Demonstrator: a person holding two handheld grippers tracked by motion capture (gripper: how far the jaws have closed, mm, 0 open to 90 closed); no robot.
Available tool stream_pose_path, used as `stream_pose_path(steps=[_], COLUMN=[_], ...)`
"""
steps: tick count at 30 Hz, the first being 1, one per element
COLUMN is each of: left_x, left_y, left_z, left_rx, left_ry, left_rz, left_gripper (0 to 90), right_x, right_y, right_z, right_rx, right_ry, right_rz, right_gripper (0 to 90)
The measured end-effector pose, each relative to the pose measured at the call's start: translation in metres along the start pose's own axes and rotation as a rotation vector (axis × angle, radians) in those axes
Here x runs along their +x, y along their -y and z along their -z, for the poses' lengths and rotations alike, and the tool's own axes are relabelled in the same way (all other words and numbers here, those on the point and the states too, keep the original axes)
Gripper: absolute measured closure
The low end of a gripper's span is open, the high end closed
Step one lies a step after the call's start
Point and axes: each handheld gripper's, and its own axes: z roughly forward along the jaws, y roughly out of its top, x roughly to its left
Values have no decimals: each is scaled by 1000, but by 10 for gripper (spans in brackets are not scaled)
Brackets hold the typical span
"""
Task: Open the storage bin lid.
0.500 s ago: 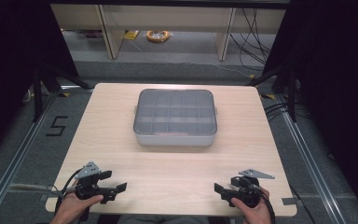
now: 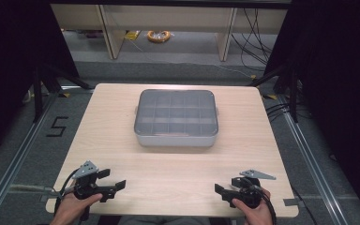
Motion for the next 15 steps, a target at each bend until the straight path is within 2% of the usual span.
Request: stream_pose_path(steps=[6,8,10,11,12,14,15], left_x=[0,1,2,1,2,4,5], left_y=[-1,-1,-2,-2,-3,-4,-5], left_z=[0,0,-1,-2,-2,-3,-3], left_rx=[-8,-7,-10,-19,-18,-16,-19], left_ry=[-15,-8,-6,-8,-6,2,-3], left_rz=[4,0,0,16,18,19,20], left_gripper=[146,146,146,146,146,147,147], right_x=[-1,-1,-1,-2,1,-3,-4], right_y=[-1,-1,-1,-2,-2,-3,-4], right_z=[0,0,0,-1,0,-1,-1], right_rx=[-1,-8,-17,-33,-14,-41,-49], right_ry=[4,5,-19,-16,-17,-26,-33], right_rz=[0,0,-15,-10,-51,-20,-22], right_gripper=[202,202,202,202,202,202,202])
